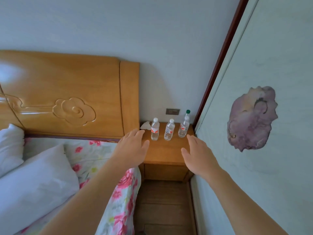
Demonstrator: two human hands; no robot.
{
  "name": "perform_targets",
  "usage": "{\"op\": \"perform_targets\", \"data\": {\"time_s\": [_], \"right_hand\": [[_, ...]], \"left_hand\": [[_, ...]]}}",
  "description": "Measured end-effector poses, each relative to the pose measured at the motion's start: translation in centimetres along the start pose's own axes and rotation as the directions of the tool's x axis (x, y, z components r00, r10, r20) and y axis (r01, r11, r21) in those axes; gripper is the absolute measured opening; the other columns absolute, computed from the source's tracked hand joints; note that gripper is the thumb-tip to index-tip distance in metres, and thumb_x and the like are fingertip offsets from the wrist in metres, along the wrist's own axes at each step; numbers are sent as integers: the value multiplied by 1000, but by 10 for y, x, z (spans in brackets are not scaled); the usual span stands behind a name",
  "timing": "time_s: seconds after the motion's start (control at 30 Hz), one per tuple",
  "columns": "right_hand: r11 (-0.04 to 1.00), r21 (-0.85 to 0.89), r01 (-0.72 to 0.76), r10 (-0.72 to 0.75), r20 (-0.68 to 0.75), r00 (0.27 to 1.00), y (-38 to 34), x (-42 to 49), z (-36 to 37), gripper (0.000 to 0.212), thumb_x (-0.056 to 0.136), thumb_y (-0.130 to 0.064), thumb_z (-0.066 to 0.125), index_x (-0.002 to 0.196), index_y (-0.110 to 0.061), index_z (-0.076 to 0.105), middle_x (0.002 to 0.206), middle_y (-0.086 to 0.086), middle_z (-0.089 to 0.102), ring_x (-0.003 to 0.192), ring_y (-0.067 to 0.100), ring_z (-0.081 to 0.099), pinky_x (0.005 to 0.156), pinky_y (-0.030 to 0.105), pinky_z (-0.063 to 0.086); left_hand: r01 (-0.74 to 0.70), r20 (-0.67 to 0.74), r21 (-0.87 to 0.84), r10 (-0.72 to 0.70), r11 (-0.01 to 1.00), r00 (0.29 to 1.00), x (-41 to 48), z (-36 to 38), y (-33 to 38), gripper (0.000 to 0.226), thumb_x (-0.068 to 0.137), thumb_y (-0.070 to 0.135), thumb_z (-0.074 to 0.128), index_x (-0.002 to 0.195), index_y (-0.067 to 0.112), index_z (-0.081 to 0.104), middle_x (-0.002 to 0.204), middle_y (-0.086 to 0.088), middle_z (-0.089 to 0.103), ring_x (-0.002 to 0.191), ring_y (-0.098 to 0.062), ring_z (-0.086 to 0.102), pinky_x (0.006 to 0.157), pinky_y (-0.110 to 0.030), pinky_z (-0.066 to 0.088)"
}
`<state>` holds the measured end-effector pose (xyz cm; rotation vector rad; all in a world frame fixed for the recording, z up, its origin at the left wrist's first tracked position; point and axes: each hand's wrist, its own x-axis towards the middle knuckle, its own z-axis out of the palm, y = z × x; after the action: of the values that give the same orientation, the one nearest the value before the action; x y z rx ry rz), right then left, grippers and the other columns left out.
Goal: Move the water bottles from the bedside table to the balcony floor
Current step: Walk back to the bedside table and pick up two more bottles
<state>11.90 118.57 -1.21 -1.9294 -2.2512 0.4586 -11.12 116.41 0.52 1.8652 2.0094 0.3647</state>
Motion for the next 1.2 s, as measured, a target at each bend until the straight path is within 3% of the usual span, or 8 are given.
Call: {"op": "perform_targets", "data": {"time_s": [0.2,0.37,0.67,0.87,1.03,1.2], "right_hand": [[996,55,-75,73,41,996,7,71,0,64,103,-42,40,157,-21,13,164,-1,21,150,20,22,119,35,23],[989,72,-131,126,74,989,27,147,10,69,99,-46,49,156,-24,16,163,-2,24,148,20,28,116,37,30],[979,136,-151,113,258,960,74,300,51,89,90,-46,66,157,-28,11,164,-2,21,147,23,30,114,45,37],[978,119,-172,121,348,930,108,385,107,93,89,-39,70,157,-25,9,164,-1,21,144,23,36,109,42,42],[953,191,-236,151,376,914,137,434,181,98,85,-41,74,157,-28,9,163,-1,23,145,22,36,109,43,42],[915,323,-242,101,397,912,163,461,241,104,79,-38,80,157,-31,12,162,-9,23,148,16,25,116,42,30]], "left_hand": [[-18,51,-61,21,998,998,98,1,4,60,101,43,43,154,22,24,158,1,33,142,-21,36,111,-40,35],[36,82,-85,-29,996,996,175,16,4,66,101,47,43,156,24,17,160,1,31,143,-22,36,111,-41,36],[194,102,-100,-184,976,978,300,67,4,74,96,52,53,154,32,12,154,3,39,122,-19,55,94,-35,48],[285,131,-77,-274,955,953,366,141,-34,83,90,61,54,153,28,11,148,-1,43,127,-23,51,93,-39,48],[373,134,-179,-353,910,926,411,230,-67,93,83,64,64,152,32,11,151,2,40,132,-22,47,97,-44,51],[392,109,-298,-377,870,920,439,300,-93,93,84,56,68,152,36,8,154,5,34,137,-19,40,101,-41,49]]}}
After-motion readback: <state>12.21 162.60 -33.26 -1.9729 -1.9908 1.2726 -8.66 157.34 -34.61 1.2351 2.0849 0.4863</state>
